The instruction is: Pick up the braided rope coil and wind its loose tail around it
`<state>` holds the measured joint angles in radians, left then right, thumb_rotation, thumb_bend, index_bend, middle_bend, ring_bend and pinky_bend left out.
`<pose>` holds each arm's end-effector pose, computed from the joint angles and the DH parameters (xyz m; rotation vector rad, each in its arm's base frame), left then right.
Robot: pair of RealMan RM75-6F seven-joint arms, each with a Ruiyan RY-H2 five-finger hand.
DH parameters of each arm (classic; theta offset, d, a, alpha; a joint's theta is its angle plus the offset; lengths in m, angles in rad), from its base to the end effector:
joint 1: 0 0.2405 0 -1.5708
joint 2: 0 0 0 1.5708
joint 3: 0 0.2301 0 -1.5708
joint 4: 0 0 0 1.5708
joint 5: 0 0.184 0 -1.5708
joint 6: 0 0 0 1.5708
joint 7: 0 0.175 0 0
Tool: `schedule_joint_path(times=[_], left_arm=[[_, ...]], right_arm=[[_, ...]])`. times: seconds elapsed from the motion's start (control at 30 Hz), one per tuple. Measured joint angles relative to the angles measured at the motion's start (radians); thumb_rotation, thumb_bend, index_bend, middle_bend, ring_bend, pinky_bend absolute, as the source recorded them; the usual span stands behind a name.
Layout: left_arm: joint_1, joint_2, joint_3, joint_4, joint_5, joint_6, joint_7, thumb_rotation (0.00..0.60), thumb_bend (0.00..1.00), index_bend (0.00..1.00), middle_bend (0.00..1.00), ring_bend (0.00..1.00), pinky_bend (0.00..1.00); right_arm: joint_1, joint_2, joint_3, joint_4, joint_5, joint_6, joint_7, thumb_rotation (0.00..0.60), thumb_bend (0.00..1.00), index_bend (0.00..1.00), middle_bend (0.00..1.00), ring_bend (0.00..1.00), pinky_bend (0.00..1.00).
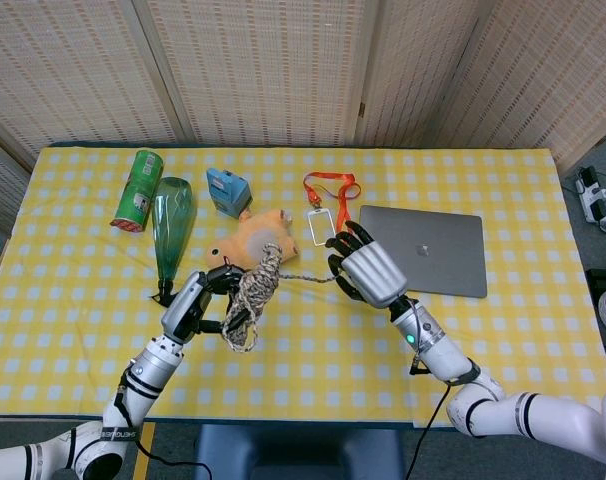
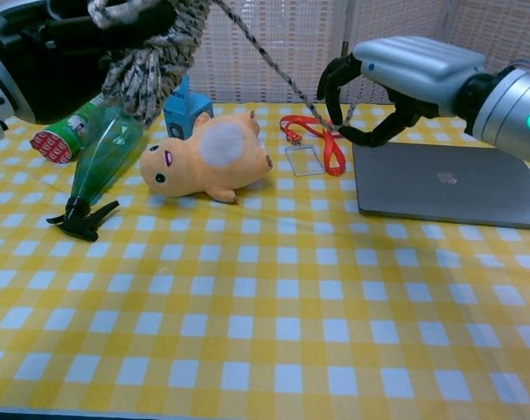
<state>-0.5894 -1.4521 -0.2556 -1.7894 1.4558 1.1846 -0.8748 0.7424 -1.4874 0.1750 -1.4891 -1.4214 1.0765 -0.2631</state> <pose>-0.0583 0.3019 0.0656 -1.2581 -1.9991 -2.0477 -0.0836 -0.3427 0.0305 1.9379 -0.6286 1.1396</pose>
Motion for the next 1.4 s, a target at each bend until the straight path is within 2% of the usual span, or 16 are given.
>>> schedule_joint_path(times=[0.2, 0.47, 0.67, 0.97, 1.07, 1.17, 1.27, 1.4], left_arm=[[0.004, 0.008, -0.049, 0.004, -0.089, 0.009, 0.014, 0.6, 0.66, 0.77, 0.73, 0.7, 0.78], [0.008, -0.004, -0.105, 0.026, -0.192, 0.028, 0.087, 0.6, 0.67, 0.77, 0.73, 0.7, 0.78], [0.007, -0.033, -0.129, 0.066, -0.255, 0.056, 0.223, 0.6, 0.67, 0.77, 0.73, 0.7, 0.78], [-0.002, -0.096, -0.148, 0.156, -0.321, 0.116, 0.444, 0.6, 0.68, 0.77, 0.73, 0.7, 0.78], [-0.006, -0.125, -0.145, 0.195, -0.326, 0.15, 0.536, 0.6, 0.68, 0.77, 0.73, 0.7, 0.78], [-0.009, -0.164, -0.132, 0.248, -0.31, 0.196, 0.623, 0.6, 0.68, 0.77, 0.73, 0.7, 0.78], [-0.01, -0.203, -0.109, 0.297, -0.27, 0.234, 0.669, 0.6, 0.68, 0.77, 0.73, 0.7, 0.78], [-0.007, -0.237, -0.079, 0.329, -0.215, 0.26, 0.688, 0.6, 0.68, 0.77, 0.73, 0.7, 0.78]], right_arm=[[-0.036, -0.035, -0.085, 0.049, -0.068, 0.02, 0.033, 0.6, 0.58, 0.7, 0.3, 0.21, 0.12], [-0.071, -0.049, -0.155, 0.06, -0.144, 0.046, 0.029, 0.6, 0.58, 0.7, 0.31, 0.21, 0.12], [-0.087, -0.033, -0.194, 0.014, -0.194, 0.057, -0.023, 0.6, 0.58, 0.7, 0.31, 0.21, 0.12], [-0.099, 0.016, -0.252, -0.116, -0.294, 0.057, -0.155, 0.6, 0.58, 0.7, 0.32, 0.22, 0.12], [-0.096, 0.034, -0.248, -0.178, -0.317, 0.057, -0.211, 0.6, 0.58, 0.7, 0.32, 0.22, 0.12], [-0.083, 0.055, -0.218, -0.253, -0.329, 0.052, -0.261, 0.6, 0.58, 0.7, 0.3, 0.21, 0.12], [-0.057, 0.072, -0.158, -0.329, -0.321, 0.034, -0.306, 0.6, 0.58, 0.7, 0.28, 0.19, 0.12], [-0.007, 0.084, -0.051, -0.408, -0.259, -0.015, -0.361, 0.6, 0.58, 0.7, 0.27, 0.19, 0.12]])
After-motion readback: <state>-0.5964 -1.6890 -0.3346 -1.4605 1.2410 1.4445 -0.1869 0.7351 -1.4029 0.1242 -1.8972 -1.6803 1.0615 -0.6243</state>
